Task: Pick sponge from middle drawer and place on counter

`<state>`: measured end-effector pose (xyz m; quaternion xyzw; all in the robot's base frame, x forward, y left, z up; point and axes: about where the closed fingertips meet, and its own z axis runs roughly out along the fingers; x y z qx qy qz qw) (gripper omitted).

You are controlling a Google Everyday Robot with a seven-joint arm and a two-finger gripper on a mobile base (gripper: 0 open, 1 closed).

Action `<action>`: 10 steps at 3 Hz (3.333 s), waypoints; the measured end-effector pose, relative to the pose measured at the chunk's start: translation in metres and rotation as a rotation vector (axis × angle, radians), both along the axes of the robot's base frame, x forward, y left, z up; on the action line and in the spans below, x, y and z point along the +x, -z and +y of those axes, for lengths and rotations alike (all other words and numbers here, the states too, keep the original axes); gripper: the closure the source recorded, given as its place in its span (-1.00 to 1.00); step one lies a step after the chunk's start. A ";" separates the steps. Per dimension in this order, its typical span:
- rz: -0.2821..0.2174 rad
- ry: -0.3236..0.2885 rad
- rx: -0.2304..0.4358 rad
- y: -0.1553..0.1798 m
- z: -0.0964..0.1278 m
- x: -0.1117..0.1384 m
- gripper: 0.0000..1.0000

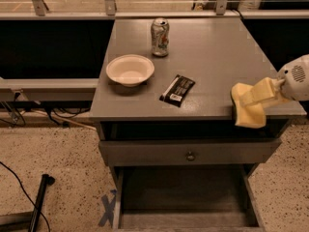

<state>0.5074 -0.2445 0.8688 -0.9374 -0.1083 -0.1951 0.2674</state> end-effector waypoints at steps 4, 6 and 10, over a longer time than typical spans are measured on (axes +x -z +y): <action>-0.111 0.195 -0.097 -0.005 -0.012 0.096 1.00; -0.116 0.197 -0.088 0.001 -0.012 0.105 0.64; -0.105 0.185 -0.085 0.008 -0.006 0.107 -1.00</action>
Offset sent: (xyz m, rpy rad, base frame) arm 0.0812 -0.0107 0.0192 -0.1496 -0.1368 -0.1865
